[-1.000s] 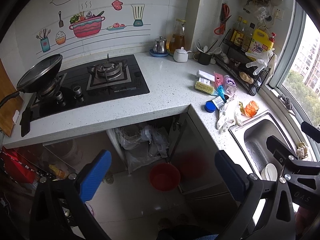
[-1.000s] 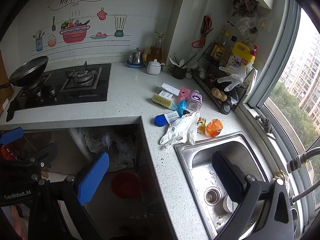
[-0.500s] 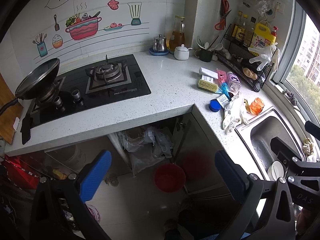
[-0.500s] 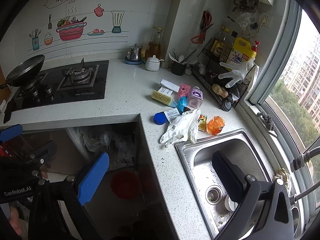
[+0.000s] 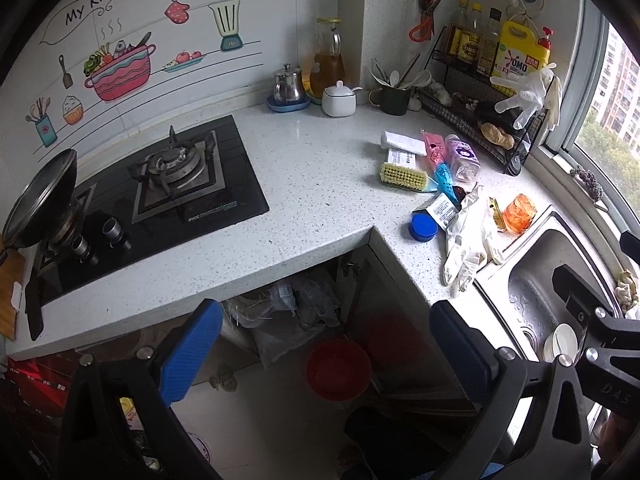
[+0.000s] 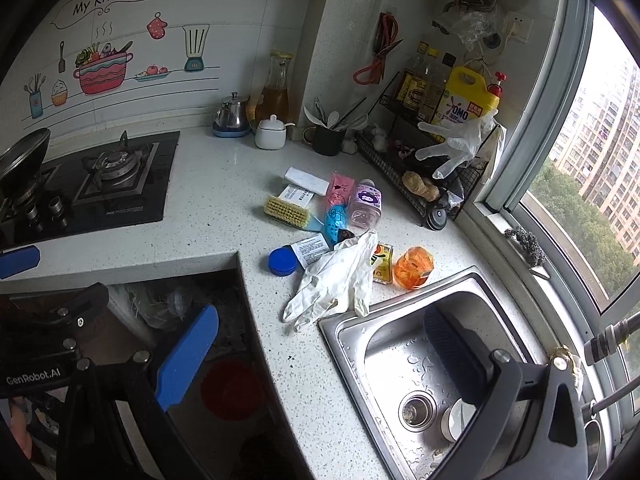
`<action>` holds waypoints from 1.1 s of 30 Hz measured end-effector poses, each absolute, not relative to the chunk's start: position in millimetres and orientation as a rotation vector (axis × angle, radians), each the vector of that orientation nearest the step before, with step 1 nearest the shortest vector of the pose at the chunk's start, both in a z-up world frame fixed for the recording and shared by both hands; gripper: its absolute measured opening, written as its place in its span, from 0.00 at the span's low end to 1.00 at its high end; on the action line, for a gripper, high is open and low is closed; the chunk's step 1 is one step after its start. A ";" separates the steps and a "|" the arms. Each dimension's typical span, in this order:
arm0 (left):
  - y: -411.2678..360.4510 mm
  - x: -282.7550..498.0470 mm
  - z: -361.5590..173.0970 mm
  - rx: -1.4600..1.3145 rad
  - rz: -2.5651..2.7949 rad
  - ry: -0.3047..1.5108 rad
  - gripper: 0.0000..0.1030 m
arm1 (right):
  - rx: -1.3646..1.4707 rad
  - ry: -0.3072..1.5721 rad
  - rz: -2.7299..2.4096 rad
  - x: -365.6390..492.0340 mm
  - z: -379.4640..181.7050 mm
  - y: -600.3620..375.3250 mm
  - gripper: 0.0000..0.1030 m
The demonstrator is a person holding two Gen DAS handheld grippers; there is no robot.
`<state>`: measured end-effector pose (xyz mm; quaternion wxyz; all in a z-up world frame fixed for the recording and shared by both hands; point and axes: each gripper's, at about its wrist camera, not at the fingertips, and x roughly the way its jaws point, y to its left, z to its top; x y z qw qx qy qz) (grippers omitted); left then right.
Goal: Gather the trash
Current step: 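Reach the left tool to the blue round lid and grasp it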
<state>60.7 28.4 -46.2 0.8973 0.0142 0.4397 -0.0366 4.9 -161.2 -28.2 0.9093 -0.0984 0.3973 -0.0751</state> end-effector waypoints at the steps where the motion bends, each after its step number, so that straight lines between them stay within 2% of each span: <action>1: 24.2 69.9 -48.9 0.039 -0.085 0.920 1.00 | -0.198 0.826 -0.165 11.1 -31.3 -165.3 1.00; 20: -63.9 211.1 -124.5 0.210 -0.280 1.113 1.00 | -0.010 1.050 -0.309 98.0 -107.8 -248.0 1.00; 33: -113.4 260.1 -189.2 0.326 -0.411 1.226 1.00 | 0.067 1.166 -0.388 123.3 -159.5 -285.9 1.00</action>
